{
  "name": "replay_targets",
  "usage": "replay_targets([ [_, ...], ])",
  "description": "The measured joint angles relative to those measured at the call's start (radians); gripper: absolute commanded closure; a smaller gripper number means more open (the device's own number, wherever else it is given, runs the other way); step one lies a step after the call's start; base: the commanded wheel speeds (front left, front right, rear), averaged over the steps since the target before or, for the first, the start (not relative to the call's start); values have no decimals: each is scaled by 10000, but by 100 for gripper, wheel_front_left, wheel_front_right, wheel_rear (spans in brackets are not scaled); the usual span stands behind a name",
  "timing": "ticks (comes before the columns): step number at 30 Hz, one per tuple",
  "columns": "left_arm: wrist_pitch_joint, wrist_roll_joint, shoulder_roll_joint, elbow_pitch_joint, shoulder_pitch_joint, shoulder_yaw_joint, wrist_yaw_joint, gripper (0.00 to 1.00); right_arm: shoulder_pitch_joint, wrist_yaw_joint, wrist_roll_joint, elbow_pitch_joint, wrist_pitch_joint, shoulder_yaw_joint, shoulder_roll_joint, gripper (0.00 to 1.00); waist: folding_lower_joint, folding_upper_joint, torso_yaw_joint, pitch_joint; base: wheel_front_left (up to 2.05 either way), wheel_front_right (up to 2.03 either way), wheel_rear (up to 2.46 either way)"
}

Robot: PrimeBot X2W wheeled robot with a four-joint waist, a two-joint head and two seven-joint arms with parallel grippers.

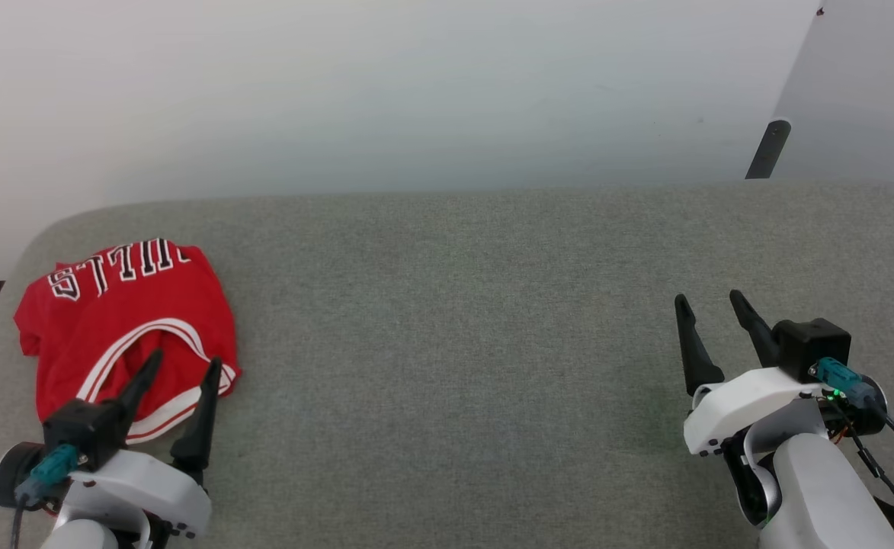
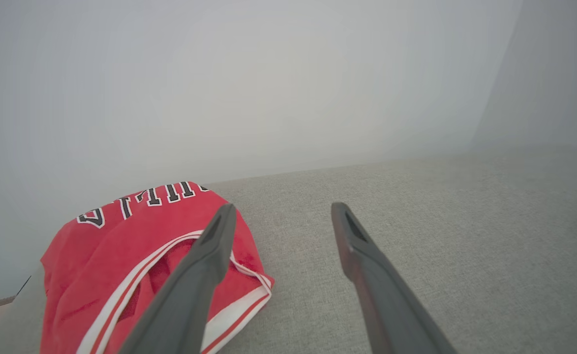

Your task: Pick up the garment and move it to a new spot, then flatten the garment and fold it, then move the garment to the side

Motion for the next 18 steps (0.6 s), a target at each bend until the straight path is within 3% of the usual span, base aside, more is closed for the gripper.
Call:
replay_targets([
  [10,-169,38,121,259,-148,-224,0,0,-78,0,-230,121,-150,84,-8,0,0,1,151,-34,0,0,0],
  [18,-169,54,-12,566,-139,280,0,0,-43,0,255,-12,-153,610,-15,0,0,0,672,-81,0,0,0],
])
